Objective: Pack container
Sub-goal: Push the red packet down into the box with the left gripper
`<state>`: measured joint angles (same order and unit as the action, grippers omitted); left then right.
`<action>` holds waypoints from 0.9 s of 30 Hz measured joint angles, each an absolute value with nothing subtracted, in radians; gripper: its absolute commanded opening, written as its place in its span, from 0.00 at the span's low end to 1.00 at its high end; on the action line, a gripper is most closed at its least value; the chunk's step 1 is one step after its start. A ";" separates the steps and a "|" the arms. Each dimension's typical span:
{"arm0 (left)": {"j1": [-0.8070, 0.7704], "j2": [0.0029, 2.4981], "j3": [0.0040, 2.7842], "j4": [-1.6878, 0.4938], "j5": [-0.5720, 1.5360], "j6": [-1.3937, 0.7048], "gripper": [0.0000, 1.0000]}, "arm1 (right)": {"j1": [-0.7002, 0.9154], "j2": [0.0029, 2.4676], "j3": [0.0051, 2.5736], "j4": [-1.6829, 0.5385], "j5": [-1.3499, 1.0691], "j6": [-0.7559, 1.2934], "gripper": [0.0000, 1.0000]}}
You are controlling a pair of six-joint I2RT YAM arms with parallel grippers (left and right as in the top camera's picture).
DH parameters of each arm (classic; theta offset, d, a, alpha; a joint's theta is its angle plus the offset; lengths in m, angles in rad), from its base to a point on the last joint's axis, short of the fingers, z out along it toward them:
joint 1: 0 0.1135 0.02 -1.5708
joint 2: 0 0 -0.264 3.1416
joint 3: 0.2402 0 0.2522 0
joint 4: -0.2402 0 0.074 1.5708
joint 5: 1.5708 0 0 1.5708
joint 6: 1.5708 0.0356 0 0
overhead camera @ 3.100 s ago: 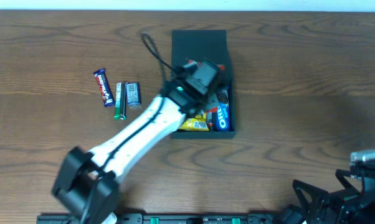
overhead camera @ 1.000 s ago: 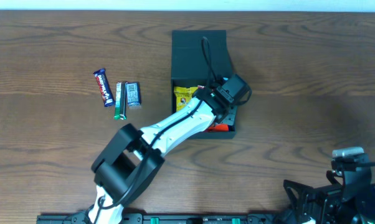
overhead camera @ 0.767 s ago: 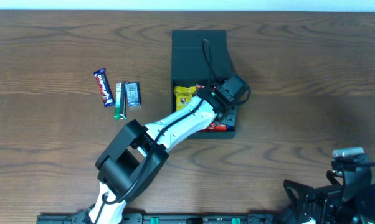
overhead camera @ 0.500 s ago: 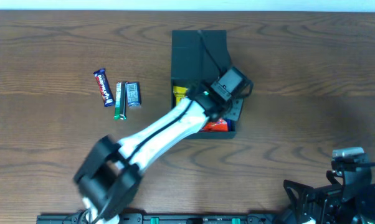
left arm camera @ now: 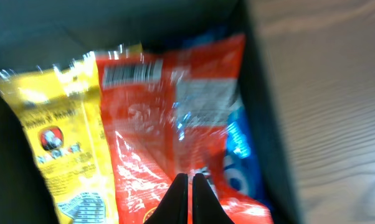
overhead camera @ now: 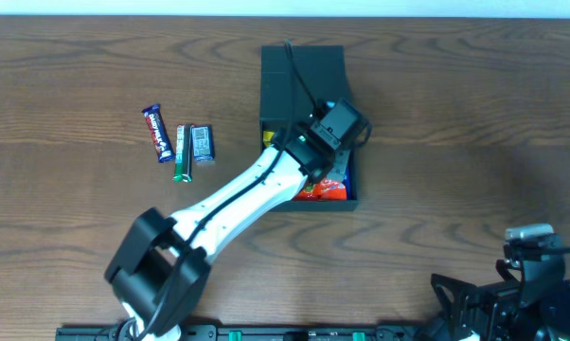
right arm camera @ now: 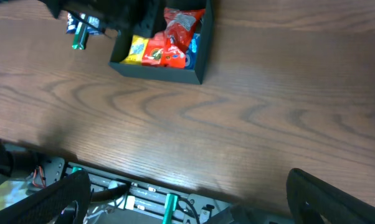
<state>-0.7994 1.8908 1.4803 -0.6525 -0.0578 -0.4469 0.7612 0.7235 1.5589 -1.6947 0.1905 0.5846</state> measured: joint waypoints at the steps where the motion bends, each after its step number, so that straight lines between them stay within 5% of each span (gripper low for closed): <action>1: -0.799 1.907 1.473 -0.651 -0.055 -0.448 0.06 | 0.761 0.723 1.559 -1.694 0.191 0.585 0.99; 27: -0.793 1.972 1.457 -0.524 0.129 -0.474 0.06 | 0.761 0.723 1.559 -1.695 0.191 0.585 0.99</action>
<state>-0.7929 1.9724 1.4574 -0.5240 0.1287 -0.4744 0.7612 0.7235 1.5593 -1.6947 0.1905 0.5846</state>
